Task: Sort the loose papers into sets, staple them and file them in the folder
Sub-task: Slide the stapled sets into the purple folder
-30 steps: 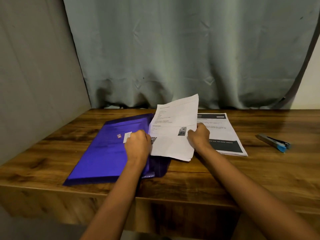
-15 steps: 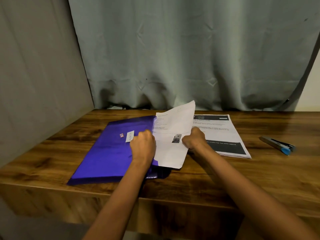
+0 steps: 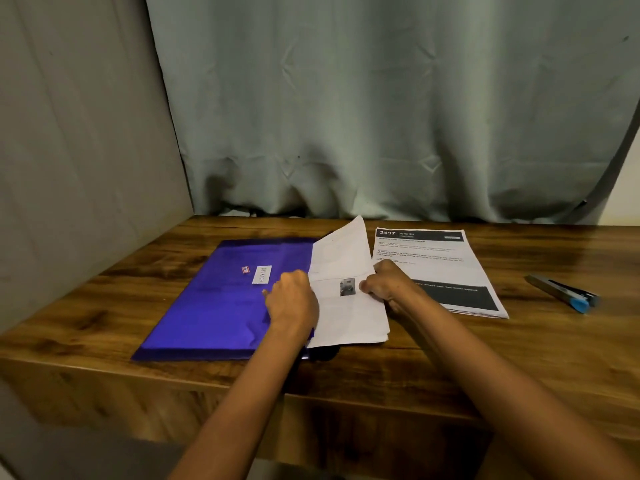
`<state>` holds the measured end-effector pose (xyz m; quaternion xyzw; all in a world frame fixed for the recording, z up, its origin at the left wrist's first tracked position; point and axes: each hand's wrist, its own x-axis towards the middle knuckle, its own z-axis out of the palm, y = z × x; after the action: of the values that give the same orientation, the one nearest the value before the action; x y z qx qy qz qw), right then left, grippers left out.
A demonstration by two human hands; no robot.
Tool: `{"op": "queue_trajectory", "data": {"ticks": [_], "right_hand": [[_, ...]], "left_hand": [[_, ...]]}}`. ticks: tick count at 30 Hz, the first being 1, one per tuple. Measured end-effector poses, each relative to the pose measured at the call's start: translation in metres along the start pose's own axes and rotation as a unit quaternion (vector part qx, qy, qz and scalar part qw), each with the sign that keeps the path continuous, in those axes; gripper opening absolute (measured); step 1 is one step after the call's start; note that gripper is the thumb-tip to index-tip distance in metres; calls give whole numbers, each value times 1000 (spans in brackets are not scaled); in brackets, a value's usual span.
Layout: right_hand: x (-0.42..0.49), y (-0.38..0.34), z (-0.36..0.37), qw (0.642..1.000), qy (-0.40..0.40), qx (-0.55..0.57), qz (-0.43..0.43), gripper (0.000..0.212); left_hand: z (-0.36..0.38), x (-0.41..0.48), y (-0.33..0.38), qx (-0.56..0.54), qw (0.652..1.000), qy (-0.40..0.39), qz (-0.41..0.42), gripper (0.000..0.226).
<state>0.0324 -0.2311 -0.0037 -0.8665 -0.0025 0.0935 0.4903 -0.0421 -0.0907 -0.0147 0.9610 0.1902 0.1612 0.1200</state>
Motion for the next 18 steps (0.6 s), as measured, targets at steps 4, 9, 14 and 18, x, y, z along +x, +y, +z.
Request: {"op": "queue_trajectory", "data": {"ticks": [4, 9, 14, 18], "right_hand": [[3, 3, 3, 1000, 7, 15, 4, 41], [1, -2, 7, 1000, 8, 15, -4, 41], [0, -9, 15, 1000, 6, 5, -20, 38], [-2, -16, 31, 999, -8, 24, -22, 39]], "left_hand": [[3, -6, -8, 14, 1000, -6, -20, 31], [5, -15, -7, 44, 999, -5, -1, 25], [4, -18, -7, 54, 998, 8, 13, 23], [2, -19, -4, 60, 998, 17, 23, 24]]}}
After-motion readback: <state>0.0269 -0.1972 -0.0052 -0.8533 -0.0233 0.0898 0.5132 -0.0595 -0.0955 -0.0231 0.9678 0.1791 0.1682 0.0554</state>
